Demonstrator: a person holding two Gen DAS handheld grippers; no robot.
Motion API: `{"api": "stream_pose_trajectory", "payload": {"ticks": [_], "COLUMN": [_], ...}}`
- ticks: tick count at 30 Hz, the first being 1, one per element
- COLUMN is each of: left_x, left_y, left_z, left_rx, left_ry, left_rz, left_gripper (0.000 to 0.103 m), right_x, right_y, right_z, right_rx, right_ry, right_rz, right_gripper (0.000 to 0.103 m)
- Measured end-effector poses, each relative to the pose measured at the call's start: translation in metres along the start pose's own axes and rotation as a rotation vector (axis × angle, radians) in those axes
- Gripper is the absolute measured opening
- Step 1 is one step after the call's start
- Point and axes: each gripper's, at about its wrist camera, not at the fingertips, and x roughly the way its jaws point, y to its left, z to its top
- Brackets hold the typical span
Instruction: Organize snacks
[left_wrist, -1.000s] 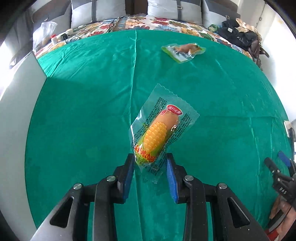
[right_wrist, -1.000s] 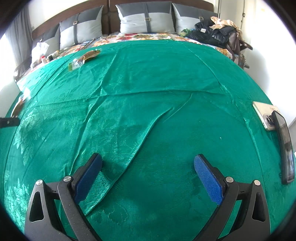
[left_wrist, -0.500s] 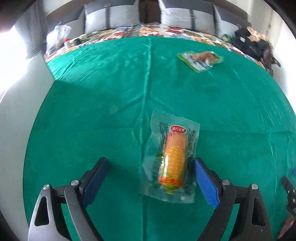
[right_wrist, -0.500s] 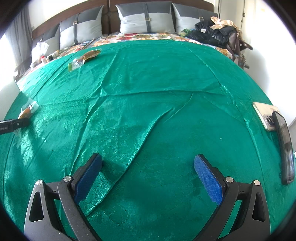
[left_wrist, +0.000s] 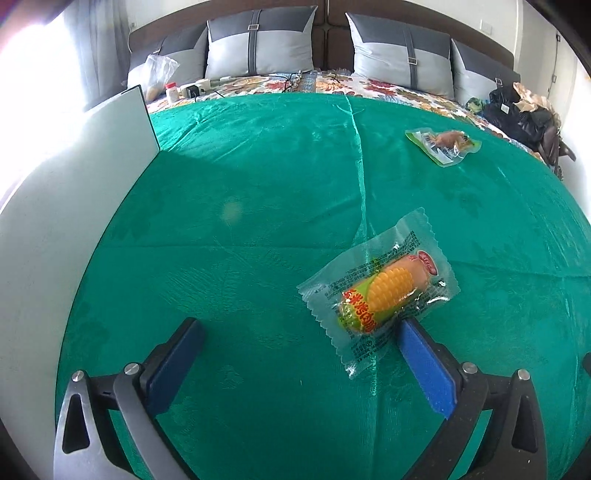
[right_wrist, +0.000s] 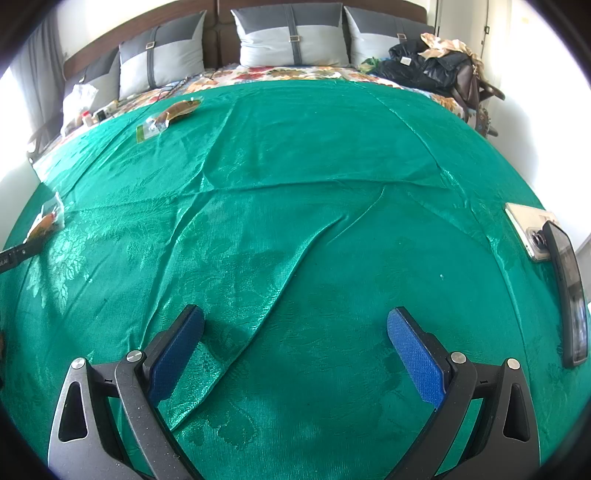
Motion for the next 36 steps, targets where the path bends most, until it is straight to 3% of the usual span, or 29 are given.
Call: {"api": "stream_pose_trajectory", "payload": {"ticks": [14, 18, 20, 22, 24, 27, 32, 34, 36], "left_x": [-0.001, -0.004, -0.015, -0.02, -0.014, 0.01, 0.022, 0.021, 0.021], "left_y": [-0.001, -0.009, -0.015, -0.025, -0.034, -0.029, 0.003, 0.007, 0.004], "left_z": [0.002, 0.009, 0.012, 0.017, 0.024, 0.037, 0.045, 0.042, 0.039], "left_rx": [0.015, 0.168, 0.234, 0.305, 0.356, 0.276, -0.044, -0.062, -0.015], "left_ry": [0.005, 0.118, 0.105, 0.084, 0.08, 0.128, 0.137, 0.114, 0.091], "left_rz": [-0.017, -0.106, -0.147, -0.141, -0.088, -0.013, -0.012, 0.004, 0.016], "left_gripper": [0.103, 0.102, 0.102, 0.102, 0.102, 0.103, 0.103, 0.103, 0.103], "right_x": [0.0, 0.0, 0.0, 0.0, 0.0, 0.0, 0.0, 0.0, 0.0], "right_y": [0.0, 0.0, 0.0, 0.0, 0.0, 0.0, 0.0, 0.0, 0.0], "right_z": [0.0, 0.0, 0.0, 0.0, 0.0, 0.0, 0.0, 0.0, 0.0], "right_rx": [0.0, 0.0, -0.001, -0.001, -0.001, -0.001, -0.001, -0.001, -0.001], "right_ry": [0.0, 0.0, 0.0, 0.0, 0.0, 0.0, 0.0, 0.0, 0.0], "right_rz": [0.0, 0.0, 0.0, 0.0, 0.0, 0.0, 0.0, 0.0, 0.0], "right_gripper": [0.101, 0.101, 0.101, 0.101, 0.101, 0.101, 0.101, 0.101, 0.101]}}
